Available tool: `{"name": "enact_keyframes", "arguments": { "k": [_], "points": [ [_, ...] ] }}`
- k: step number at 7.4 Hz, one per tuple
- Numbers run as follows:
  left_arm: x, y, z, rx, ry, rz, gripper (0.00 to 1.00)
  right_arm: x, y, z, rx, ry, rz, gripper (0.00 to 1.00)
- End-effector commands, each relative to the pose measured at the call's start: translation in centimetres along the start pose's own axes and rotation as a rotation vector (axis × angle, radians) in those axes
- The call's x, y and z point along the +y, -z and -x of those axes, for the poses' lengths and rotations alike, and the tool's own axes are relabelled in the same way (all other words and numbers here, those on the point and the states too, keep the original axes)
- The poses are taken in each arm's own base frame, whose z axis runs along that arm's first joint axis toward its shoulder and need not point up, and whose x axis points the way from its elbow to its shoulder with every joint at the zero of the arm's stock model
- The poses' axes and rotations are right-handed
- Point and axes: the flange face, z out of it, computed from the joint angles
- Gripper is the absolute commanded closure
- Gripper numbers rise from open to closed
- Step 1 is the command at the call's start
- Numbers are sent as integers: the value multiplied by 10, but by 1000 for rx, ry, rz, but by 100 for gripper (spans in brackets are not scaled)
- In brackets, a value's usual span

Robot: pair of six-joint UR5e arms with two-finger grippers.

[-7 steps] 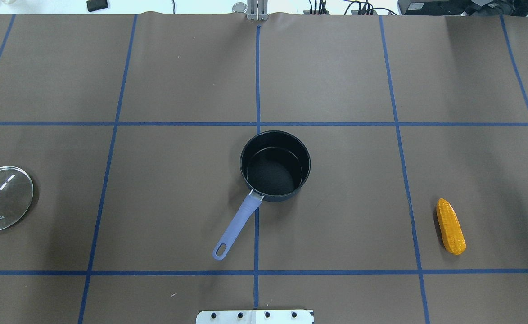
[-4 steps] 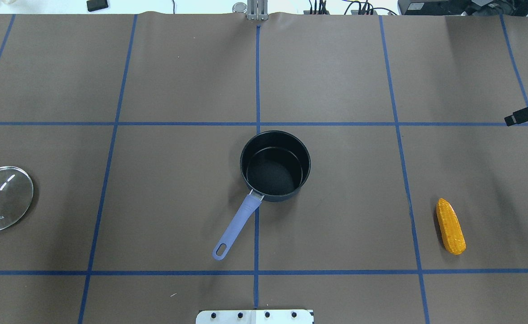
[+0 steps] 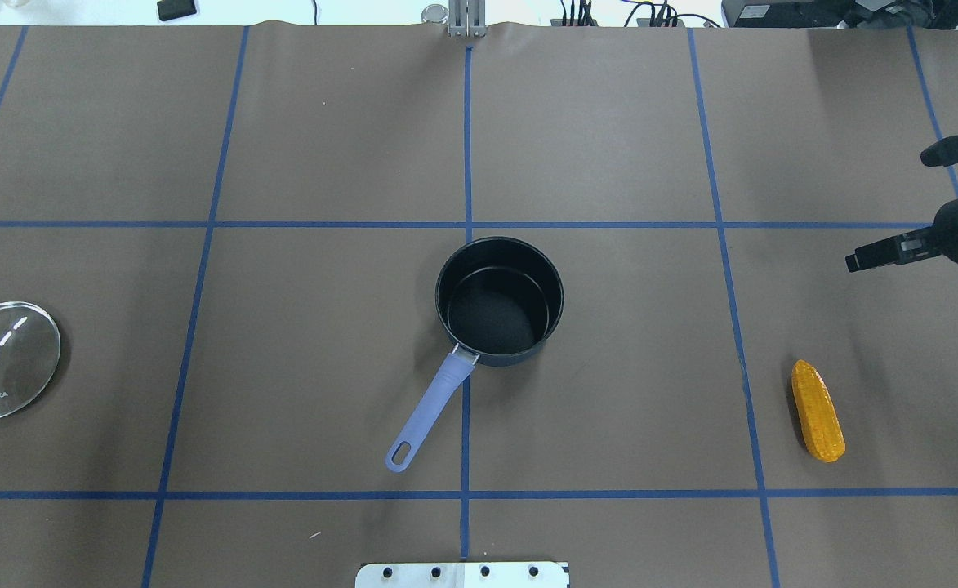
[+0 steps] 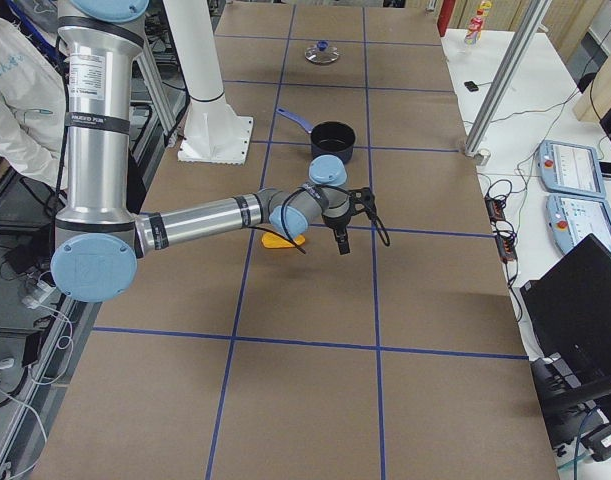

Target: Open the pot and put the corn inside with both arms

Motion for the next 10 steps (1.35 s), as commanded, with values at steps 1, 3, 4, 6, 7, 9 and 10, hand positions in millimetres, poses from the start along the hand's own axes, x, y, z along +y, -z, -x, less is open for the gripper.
{"name": "enact_keyframes", "arguments": {
  "k": [1, 3, 4, 6, 7, 9, 10],
  "points": [
    [1, 3, -1, 0, 0, -4, 1, 70, -32, 33, 8, -46, -42, 0],
    [1, 4, -2, 0, -2, -5, 1, 109, -44, 67, 53, -56, -68, 0],
    [1, 4, -2, 0, -2, -5, 1, 121, -51, 66, 82, -41, -66, 0],
    [2, 2, -1, 0, 0, -2, 1, 132, -60, 75, 99, -8, -72, 1],
    [3, 1, 0, 0, 1, -1, 1, 138, -66, 79, 123, 9, -69, 2],
    [3, -1, 1, 1, 3, 5, 1, 146, -74, 87, 145, 37, -74, 14],
    [3, -1, 1, 1, 3, 5, 1, 151, -77, 93, 149, 54, -72, 28]
  ]
}}
